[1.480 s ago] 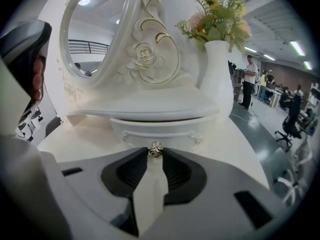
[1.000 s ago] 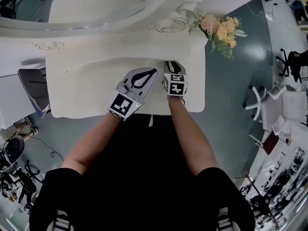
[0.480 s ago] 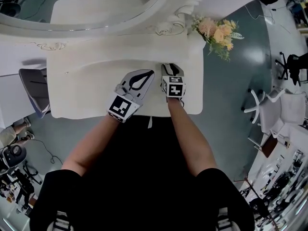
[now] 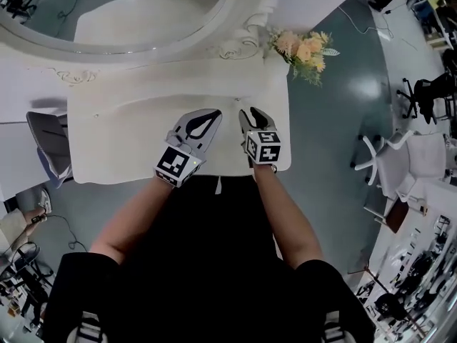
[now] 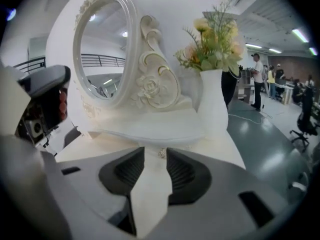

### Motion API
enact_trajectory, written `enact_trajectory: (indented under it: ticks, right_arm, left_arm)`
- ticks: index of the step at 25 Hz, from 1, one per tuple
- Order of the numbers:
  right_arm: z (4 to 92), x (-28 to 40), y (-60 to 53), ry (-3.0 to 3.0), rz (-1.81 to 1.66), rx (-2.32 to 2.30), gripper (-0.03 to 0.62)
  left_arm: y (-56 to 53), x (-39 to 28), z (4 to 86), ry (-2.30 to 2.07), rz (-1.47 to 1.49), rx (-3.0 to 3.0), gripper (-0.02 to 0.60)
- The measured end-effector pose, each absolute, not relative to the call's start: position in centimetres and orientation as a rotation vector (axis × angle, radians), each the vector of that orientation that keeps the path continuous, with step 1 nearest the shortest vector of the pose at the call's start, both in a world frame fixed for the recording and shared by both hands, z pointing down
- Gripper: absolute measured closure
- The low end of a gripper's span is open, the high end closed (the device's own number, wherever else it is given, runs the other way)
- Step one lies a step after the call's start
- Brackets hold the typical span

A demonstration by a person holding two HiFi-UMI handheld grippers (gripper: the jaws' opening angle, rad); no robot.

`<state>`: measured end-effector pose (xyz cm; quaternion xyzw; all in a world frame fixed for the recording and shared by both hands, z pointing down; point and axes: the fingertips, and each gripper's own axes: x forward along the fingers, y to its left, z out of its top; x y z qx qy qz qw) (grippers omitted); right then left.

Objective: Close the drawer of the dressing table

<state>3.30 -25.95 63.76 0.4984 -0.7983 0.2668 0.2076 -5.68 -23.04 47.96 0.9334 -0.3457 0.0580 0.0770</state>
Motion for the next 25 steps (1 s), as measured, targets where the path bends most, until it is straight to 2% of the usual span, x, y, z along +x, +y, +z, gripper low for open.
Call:
enact_trajectory:
  ticks: [12, 21, 25]
  right_arm:
    - [48.9, 0.9, -23.0, -2.576, 0.426, 1.282, 0.466]
    - [40.2, -0.8, -19.0, -2.750, 0.253, 1.251, 0.527]
    - [37.5, -0.8, -18.0, -2.778, 0.163, 1.263, 0.578]
  left_arm:
    - [-21.3, -5.7, 43.2, -1.027, 0.112, 2.842, 0.586]
    - [-19.1, -6.2, 39.0, -0.956, 0.046, 2.863, 0.586]
    - [-18.4, -6.2, 37.0, -0.921, 0.013, 2.887, 0.586]
